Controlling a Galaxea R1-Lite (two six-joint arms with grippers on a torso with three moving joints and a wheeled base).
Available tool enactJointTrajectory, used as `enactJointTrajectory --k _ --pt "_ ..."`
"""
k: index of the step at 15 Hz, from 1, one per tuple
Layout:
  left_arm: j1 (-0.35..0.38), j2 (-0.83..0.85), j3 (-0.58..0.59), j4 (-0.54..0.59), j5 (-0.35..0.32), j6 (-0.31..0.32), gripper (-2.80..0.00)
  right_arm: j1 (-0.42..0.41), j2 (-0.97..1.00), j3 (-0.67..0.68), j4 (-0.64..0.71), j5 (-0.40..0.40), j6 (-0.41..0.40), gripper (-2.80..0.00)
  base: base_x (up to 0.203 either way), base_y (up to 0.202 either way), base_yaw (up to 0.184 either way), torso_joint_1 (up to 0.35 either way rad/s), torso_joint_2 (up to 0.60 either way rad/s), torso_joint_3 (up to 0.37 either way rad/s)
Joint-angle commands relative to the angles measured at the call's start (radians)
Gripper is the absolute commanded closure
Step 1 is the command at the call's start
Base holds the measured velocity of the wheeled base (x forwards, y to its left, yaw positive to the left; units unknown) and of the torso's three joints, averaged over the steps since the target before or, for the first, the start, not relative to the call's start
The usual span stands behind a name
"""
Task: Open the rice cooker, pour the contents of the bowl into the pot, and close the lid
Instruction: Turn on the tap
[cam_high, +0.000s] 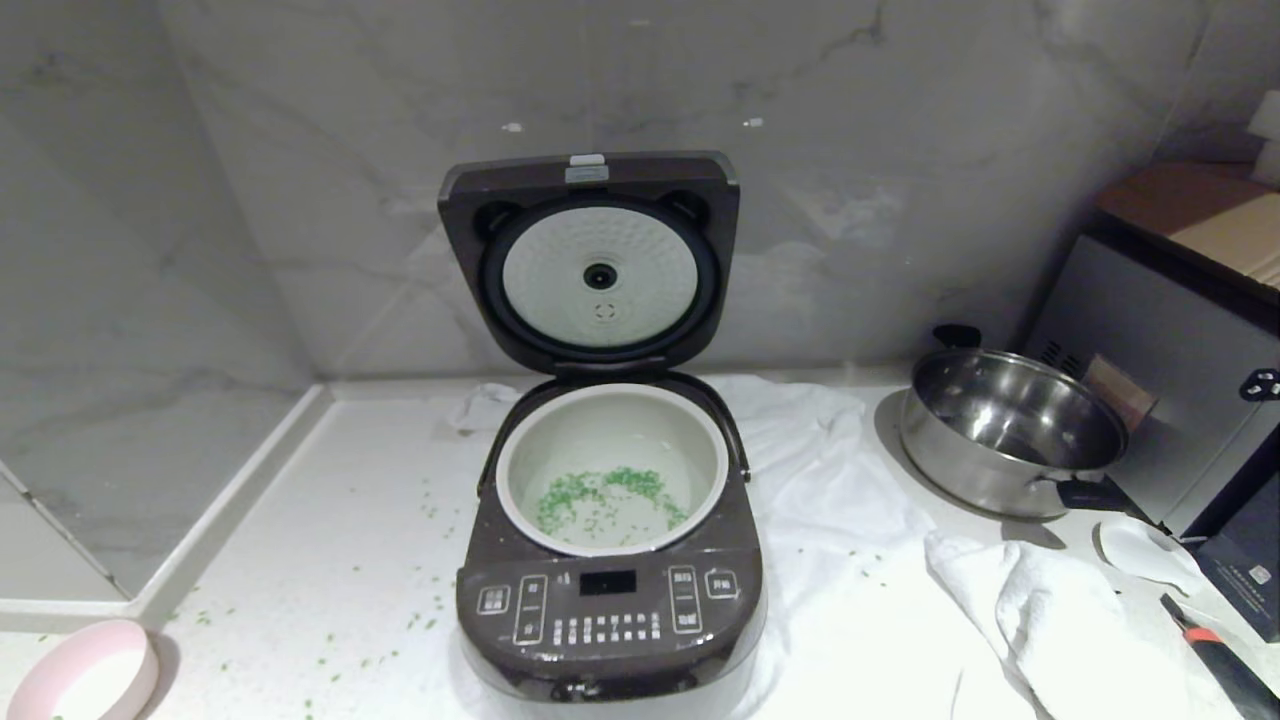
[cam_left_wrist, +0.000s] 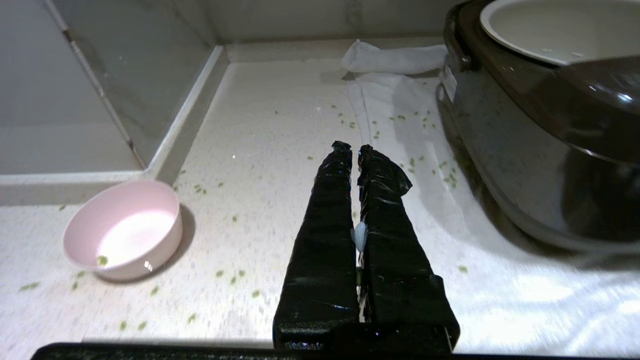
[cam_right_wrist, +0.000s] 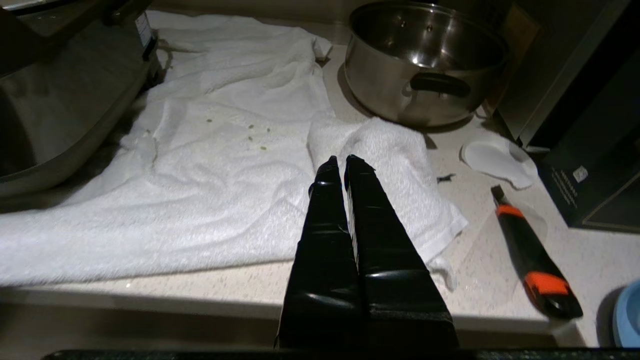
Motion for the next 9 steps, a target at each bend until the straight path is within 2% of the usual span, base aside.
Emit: enactJointTrajectory --k 1,2,9 --pt "-0.001 0.000 0.006 0.000 0.000 0.000 0.00 0.000 0.000 0.000 0.001 -0.008 0.035 0.00 -0.188 0.000 0.001 -0.007 0.00 0.002" --pt "-0.001 0.000 0.006 0.000 0.000 0.000 0.00 0.000 0.000 0.000 0.001 -0.024 0.055 0.00 -0.096 0.000 -0.006 -0.004 0.00 0.004" --pt "-0.001 0.000 0.006 0.000 0.000 -0.003 0.00 0.000 0.000 0.001 -0.002 -0.059 0.092 0.00 0.000 0.000 0.000 0.000 0.00 0.000"
